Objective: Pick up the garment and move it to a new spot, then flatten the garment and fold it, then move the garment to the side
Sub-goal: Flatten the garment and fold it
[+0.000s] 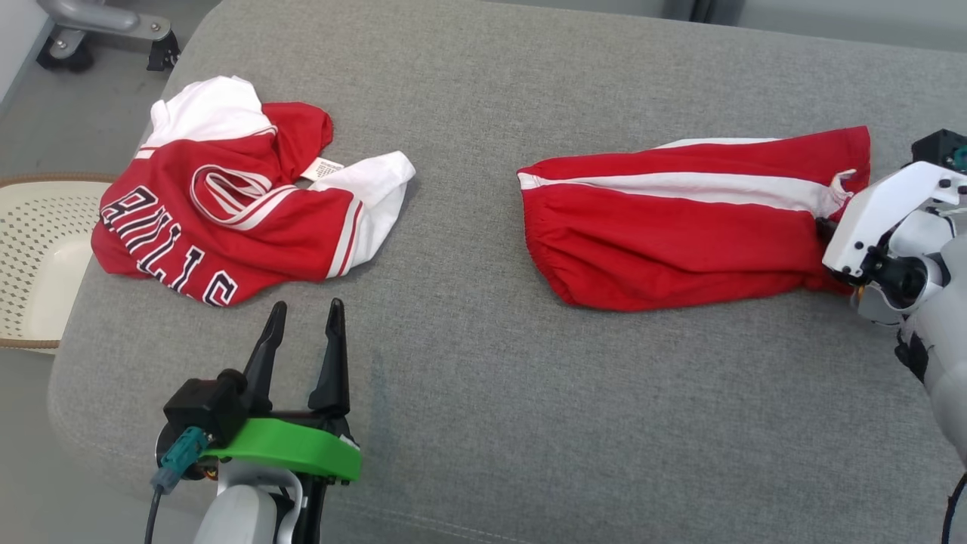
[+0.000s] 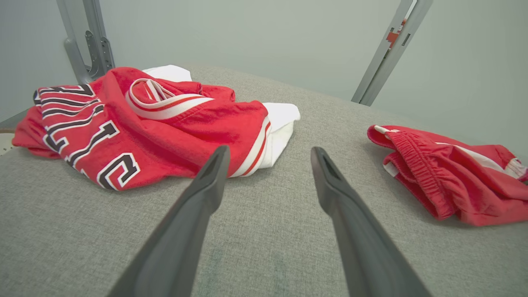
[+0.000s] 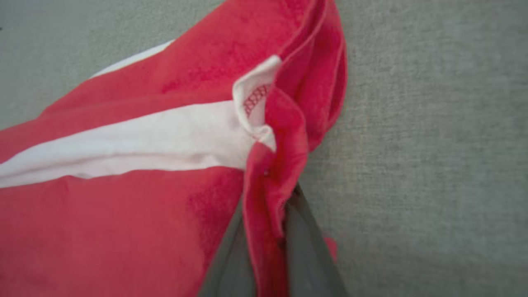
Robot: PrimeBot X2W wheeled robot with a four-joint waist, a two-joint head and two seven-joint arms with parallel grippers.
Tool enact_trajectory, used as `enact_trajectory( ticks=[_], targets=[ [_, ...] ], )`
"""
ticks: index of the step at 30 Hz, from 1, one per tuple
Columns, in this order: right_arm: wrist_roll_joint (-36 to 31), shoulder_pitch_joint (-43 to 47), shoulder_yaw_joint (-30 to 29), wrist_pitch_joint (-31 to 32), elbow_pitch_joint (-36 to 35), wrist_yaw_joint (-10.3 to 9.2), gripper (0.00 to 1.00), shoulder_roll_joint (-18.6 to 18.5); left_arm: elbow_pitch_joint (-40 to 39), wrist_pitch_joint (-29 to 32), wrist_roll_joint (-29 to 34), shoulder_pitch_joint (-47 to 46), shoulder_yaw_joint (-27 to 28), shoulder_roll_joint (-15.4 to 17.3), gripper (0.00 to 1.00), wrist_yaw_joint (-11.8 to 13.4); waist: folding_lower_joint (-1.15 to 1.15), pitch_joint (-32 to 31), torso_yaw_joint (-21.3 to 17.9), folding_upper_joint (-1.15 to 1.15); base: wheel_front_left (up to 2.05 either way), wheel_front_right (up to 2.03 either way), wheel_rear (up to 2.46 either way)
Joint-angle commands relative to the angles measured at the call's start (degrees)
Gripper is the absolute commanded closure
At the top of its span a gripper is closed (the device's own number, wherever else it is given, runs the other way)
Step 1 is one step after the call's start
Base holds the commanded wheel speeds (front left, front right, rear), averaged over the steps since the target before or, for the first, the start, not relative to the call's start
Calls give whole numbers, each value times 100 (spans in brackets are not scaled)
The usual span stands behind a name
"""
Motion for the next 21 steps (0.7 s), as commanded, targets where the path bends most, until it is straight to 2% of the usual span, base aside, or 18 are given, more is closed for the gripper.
enact_trajectory(
  ticks=[1,10,21],
  targets=[
    [62,263,90,26,56,20,100,120,25,-2,-18,-107,-12,-1,0,-6,0,-15,-11,0,0,0,0],
    [303,174,210,-589,35,11,100,-212,112,-2,40,85,-3,-1,0,19,0,-320,-215,0,0,0,0],
    [453,523,384,-1225,97,10,100,-653,276,-2,161,286,40,2,0,-23,0,-807,-856,0,0,0,0]
  ],
)
